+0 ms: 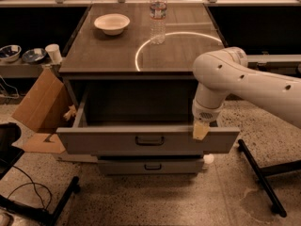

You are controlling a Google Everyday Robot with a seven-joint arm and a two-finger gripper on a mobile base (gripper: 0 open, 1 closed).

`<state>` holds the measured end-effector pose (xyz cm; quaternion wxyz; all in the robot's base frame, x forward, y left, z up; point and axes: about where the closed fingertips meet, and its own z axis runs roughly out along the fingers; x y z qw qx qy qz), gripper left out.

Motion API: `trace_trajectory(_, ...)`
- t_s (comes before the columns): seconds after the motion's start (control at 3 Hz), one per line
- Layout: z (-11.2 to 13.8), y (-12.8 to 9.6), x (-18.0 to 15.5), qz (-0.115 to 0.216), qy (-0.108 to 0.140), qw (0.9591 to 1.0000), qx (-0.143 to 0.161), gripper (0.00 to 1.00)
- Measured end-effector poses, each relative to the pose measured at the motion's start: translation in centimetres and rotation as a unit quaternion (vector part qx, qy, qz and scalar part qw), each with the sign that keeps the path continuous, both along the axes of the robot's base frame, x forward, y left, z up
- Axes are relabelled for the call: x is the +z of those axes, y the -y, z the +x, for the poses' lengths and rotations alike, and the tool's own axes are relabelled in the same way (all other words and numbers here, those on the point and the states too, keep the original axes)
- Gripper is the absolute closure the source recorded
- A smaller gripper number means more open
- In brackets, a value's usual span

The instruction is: Open top drawer

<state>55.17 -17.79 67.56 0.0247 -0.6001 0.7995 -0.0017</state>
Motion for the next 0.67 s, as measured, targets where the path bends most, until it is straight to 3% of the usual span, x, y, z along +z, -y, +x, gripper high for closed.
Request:
trace_trajectory(0.33,-2.59,0.65,0.13,0.001,-0.013,0.9998,-0.013,1.00)
trace_trajectory(0.67,-2.54,0.45,0.06,0.001,-0.013,0.9998,-0.013,1.00)
